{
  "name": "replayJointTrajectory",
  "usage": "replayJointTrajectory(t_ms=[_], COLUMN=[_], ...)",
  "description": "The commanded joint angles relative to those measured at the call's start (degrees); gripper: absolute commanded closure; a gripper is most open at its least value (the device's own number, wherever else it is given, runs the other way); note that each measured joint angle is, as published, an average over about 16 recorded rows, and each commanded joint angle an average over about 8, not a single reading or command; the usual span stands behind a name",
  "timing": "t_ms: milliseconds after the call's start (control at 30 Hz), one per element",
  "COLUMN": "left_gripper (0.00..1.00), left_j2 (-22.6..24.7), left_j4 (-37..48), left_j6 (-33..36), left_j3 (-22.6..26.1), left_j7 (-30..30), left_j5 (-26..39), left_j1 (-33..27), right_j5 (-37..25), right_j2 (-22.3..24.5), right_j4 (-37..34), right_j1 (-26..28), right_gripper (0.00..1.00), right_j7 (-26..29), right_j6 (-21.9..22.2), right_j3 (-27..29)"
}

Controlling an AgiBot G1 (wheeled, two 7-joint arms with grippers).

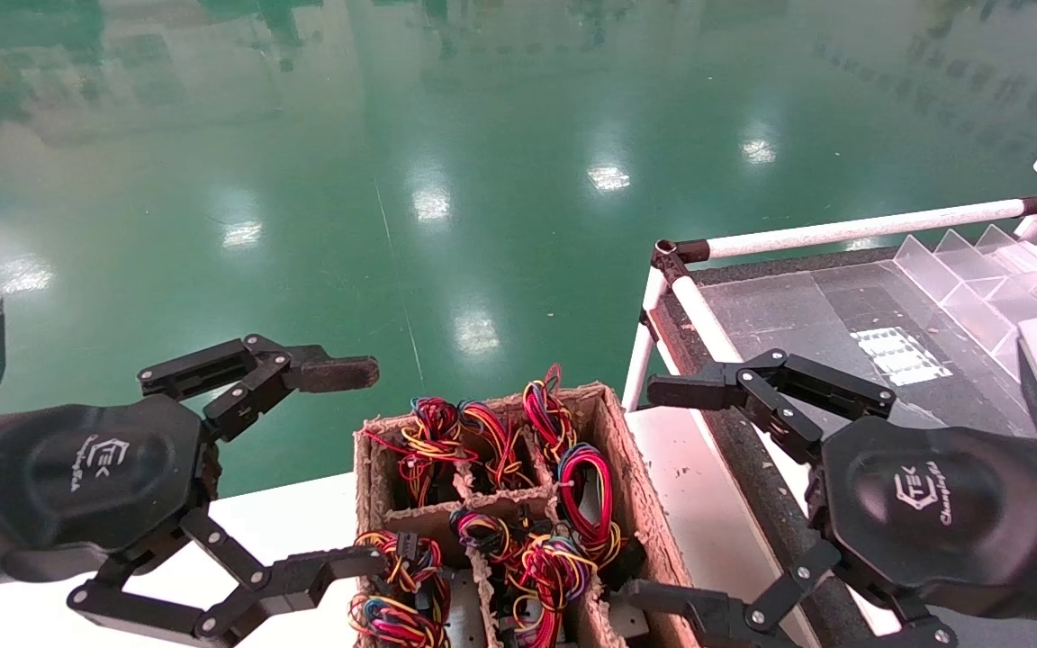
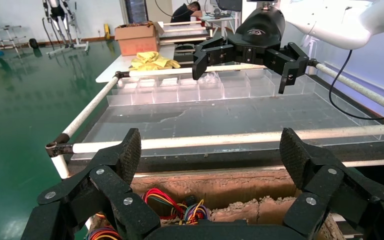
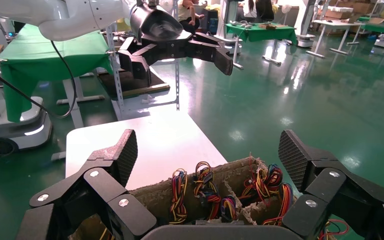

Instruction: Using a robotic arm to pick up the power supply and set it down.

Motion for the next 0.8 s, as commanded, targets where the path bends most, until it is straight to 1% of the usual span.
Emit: replayJointTrajectory(t_ms=[33, 67, 133, 200, 233, 800], left_gripper=[0.51, 0.59, 0.69, 0.94, 1.0, 1.0], left_j2=[0.0, 0.0, 0.0, 0.0, 0.0, 0.0], left_j4=[0.0, 0.0, 0.0, 0.0, 0.0, 0.0], left_j6=[0.0, 0.0, 0.0, 0.0, 0.0, 0.0], left_j3=[0.0, 0.0, 0.0, 0.0, 0.0, 0.0], left_j7=[0.0, 0.0, 0.0, 0.0, 0.0, 0.0], left_j5=[0.0, 0.0, 0.0, 0.0, 0.0, 0.0], left_j1=[0.0, 0.0, 0.0, 0.0, 0.0, 0.0], right_j5=[0.0, 0.0, 0.0, 0.0, 0.0, 0.0], right_j2=[0.0, 0.0, 0.0, 0.0, 0.0, 0.0], right_j4=[0.0, 0.0, 0.0, 0.0, 0.0, 0.0], right_j1=[0.0, 0.0, 0.0, 0.0, 0.0, 0.0], right_gripper=[0.0, 0.0, 0.0, 0.0, 0.0, 0.0], right_j7=[0.0, 0.0, 0.0, 0.0, 0.0, 0.0], right_j6=[0.0, 0.0, 0.0, 0.0, 0.0, 0.0], right_j3=[0.0, 0.0, 0.0, 0.0, 0.0, 0.0])
